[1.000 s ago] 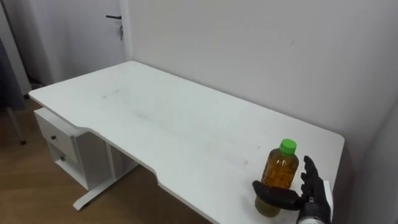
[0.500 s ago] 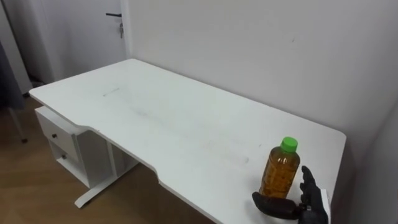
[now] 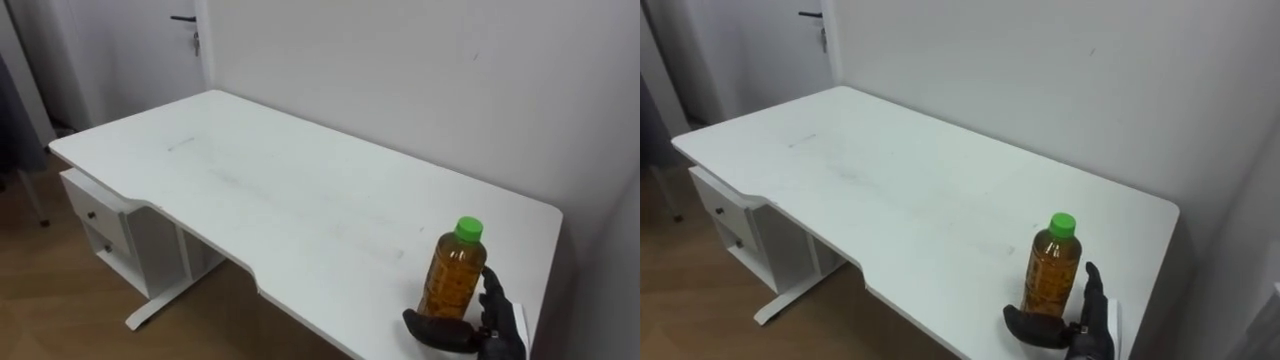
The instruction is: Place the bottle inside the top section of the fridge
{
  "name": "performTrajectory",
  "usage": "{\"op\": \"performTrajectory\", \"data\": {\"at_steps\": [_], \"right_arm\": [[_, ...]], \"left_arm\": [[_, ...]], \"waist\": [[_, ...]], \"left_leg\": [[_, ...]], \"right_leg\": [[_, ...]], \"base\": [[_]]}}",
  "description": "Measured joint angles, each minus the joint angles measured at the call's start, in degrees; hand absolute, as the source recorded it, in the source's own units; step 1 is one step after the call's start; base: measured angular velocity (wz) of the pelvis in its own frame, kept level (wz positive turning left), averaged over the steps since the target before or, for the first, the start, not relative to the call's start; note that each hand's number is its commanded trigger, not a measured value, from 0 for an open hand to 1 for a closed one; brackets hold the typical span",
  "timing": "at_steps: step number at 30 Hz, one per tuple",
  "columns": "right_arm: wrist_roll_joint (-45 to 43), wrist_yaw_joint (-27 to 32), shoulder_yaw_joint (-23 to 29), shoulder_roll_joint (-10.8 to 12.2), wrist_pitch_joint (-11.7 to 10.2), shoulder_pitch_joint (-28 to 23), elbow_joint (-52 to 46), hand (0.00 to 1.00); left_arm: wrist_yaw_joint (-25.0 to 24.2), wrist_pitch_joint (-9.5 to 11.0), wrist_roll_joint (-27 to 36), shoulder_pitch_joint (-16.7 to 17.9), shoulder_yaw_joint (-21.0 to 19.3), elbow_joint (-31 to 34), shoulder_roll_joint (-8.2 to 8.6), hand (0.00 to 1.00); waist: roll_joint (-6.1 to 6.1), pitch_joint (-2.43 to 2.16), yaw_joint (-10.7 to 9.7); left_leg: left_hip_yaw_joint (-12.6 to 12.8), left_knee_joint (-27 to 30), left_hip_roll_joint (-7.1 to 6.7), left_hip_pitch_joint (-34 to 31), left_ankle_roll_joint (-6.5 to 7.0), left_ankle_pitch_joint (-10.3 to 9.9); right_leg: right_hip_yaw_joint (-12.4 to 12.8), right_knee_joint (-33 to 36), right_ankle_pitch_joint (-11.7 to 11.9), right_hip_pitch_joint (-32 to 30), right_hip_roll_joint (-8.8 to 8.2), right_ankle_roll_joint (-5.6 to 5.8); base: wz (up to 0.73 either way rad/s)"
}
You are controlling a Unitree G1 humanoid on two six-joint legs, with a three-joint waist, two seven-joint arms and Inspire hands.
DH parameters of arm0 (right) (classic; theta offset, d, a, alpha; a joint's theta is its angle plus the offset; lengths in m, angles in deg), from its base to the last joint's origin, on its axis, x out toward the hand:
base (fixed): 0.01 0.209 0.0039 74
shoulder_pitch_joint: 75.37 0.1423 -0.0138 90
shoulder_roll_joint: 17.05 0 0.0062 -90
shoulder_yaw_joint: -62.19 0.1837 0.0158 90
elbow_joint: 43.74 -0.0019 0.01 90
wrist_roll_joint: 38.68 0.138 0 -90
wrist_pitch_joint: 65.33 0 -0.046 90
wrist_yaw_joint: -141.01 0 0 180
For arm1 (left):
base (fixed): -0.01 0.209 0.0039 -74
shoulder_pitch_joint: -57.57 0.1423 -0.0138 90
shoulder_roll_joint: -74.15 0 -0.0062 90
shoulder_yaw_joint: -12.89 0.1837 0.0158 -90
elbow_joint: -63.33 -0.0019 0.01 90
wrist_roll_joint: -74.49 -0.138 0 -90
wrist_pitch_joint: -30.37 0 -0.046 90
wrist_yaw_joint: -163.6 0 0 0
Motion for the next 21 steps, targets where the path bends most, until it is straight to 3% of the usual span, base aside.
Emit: {"op": "performTrajectory", "data": {"at_steps": [6,7,8,13,21], "right_arm": [[-0.01,-0.11,0.18,-0.14,0.0,0.07,0.0,0.0],[-0.01,-0.11,0.21,-0.35,0.0,0.07,0.0,0.65],[-0.01,-0.14,0.21,-0.45,0.0,0.07,0.0,1.0],[0.01,-0.72,0.2,-0.66,0.0,0.72,0.12,1.0],[0.07,-1.97,0.13,-0.69,0.06,1.77,0.14,1.0]], "left_arm": [[-0.14,0.12,0.01,0.0,-0.11,-0.07,0.01,0.0],[-0.28,0.14,0.01,0.0,-0.11,-0.07,0.01,0.0],[-0.31,0.15,0.02,0.0,-0.11,-0.09,0.01,0.0],[-0.77,0.17,0.02,0.0,-0.1,-0.25,0.08,0.0],[-0.75,1.26,0.65,0.0,-0.11,-0.14,0.07,0.0]], "waist": [[-0.19,-0.05,0.51],[-0.22,-0.03,0.69],[-0.26,-0.01,0.82],[-0.51,0.27,1.57],[-0.84,0.3,1.89]], "left_leg": [[-0.1,0.12,0.05,-0.46,0.0,0.0],[-0.23,0.38,0.04,-0.68,0.0,0.0],[-0.29,0.46,0.01,-0.8,0.0,0.0],[-0.52,0.89,-0.02,-1.03,0.0,0.0],[-0.52,1.03,-0.03,-1.3,0.0,-0.01]], "right_leg": [[0.01,0.59,0.0,-0.26,-0.09,0.0],[-0.08,0.79,0.0,-0.37,-0.12,0.0],[-0.1,0.79,0.0,-0.41,-0.11,0.0],[-0.08,0.81,0.0,-0.46,-0.02,0.0],[-0.03,0.87,0.0,-0.59,-0.05,0.0]], "base": [[0.01],[0.04],[0.06],[0.02],[0.0]]}}
